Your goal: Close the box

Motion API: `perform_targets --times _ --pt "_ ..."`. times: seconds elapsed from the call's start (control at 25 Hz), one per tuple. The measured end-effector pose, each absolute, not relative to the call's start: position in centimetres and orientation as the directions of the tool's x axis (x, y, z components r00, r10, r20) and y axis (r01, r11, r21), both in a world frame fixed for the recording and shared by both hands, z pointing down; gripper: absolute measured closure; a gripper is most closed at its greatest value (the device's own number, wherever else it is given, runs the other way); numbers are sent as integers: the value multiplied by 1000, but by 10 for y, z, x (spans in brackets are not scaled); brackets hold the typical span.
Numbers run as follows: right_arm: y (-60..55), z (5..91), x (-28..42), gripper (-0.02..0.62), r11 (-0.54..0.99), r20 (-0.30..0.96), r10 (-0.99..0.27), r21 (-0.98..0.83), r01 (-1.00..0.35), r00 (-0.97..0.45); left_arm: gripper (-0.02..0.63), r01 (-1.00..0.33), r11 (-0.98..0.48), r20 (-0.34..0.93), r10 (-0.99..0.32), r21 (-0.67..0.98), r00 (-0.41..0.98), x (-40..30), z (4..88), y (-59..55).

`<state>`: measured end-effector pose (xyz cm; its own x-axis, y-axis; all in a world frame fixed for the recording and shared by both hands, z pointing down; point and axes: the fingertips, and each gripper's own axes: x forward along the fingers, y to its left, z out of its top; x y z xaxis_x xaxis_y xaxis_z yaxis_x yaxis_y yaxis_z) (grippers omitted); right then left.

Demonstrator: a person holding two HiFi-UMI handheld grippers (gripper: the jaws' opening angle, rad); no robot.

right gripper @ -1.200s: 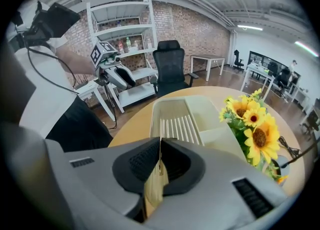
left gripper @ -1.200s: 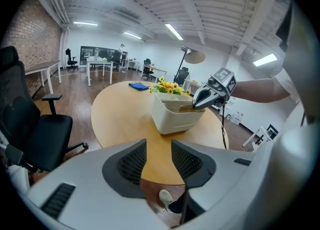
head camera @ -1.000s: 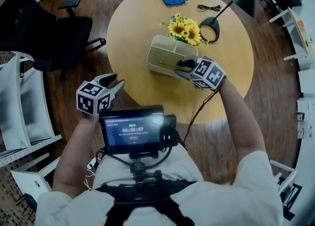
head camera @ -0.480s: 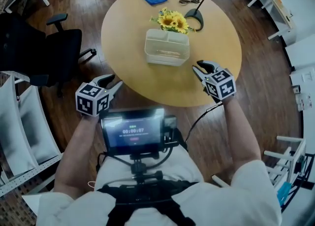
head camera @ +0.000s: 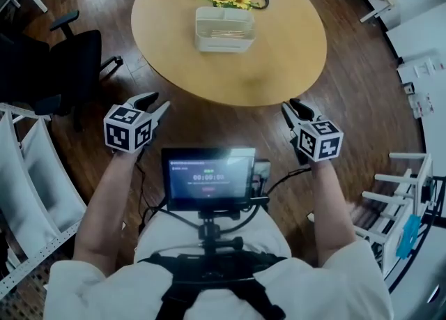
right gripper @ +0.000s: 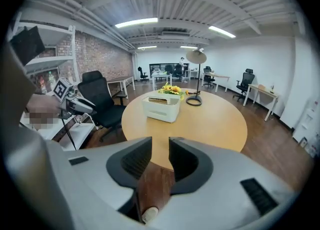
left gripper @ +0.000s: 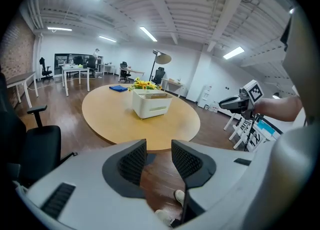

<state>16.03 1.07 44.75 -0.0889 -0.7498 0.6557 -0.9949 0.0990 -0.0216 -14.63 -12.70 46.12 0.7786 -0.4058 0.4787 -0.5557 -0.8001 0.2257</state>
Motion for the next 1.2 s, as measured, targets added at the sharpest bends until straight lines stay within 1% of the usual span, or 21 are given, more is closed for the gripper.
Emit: perform_targets --times 0.16,0.28,0.4,0.44,0.48,0.88,1.2 --pt "50 437 149 482 76 634 -769 -41 -996 -85 446 -554 -808 477 -413 200 775 -147 456 -102" --pt "75 433 142 448 60 617 -782 -74 -995 -93 445 -565 -801 484 -422 197 767 -150 457 -83" --pt "101 428 141 442 50 600 -794 -94 -994 -96 446 -583 -789 491 -437 192 754 -149 457 -61" --pt "110 428 140 425 50 596 -797 -103 -993 -101 446 -588 -786 494 -441 190 749 -148 457 -52" --pt "120 427 139 422 53 593 -798 -111 -992 -109 445 -593 -783 498 -445 186 744 -147 457 -43" --pt "222 429 151 422 107 554 -815 -145 -984 -170 445 -641 -754 507 -499 146 703 -124 441 73" --pt "225 448 141 423 145 552 -806 -168 -975 -215 446 -668 -729 545 -503 150 671 -134 465 92"
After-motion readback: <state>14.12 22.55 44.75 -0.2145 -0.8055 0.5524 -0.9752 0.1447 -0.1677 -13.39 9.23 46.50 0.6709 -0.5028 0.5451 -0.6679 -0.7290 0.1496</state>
